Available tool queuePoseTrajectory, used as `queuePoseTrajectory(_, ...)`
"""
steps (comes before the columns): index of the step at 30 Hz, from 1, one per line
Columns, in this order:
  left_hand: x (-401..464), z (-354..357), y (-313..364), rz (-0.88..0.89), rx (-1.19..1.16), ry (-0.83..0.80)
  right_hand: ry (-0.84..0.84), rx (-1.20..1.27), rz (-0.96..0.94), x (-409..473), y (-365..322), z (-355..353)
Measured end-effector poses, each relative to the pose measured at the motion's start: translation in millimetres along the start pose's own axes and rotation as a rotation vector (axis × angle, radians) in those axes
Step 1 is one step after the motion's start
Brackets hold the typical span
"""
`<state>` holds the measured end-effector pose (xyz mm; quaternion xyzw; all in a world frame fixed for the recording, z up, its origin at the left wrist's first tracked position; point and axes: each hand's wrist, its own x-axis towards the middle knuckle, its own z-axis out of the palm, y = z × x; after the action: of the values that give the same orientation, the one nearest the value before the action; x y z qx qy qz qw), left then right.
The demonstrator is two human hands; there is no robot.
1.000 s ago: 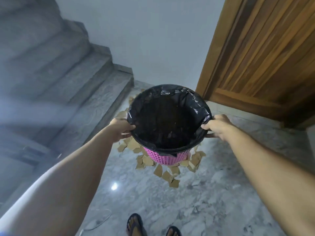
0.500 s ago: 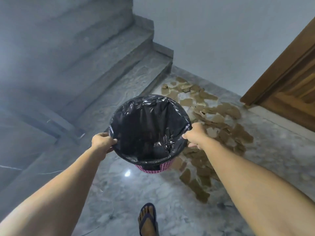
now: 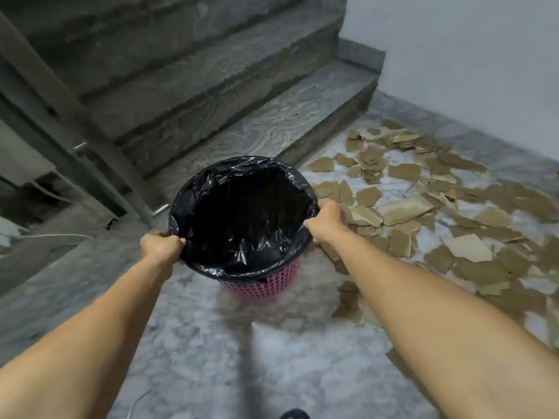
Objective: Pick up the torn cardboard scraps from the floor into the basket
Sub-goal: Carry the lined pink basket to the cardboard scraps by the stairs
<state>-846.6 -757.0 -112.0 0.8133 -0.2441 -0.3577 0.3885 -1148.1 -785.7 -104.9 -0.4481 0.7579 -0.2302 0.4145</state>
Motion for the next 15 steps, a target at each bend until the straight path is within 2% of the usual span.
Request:
queuePoseTrajectory(8, 27, 17, -32, 0.079, -0.052, 0.120, 0.012, 0.034, -0.117, 30, 16, 37)
queuePoseTrajectory(15, 12, 14, -40, 0.085, 0.075, 0.024, -0.109, 0.115, -0.201, -2, 25, 12)
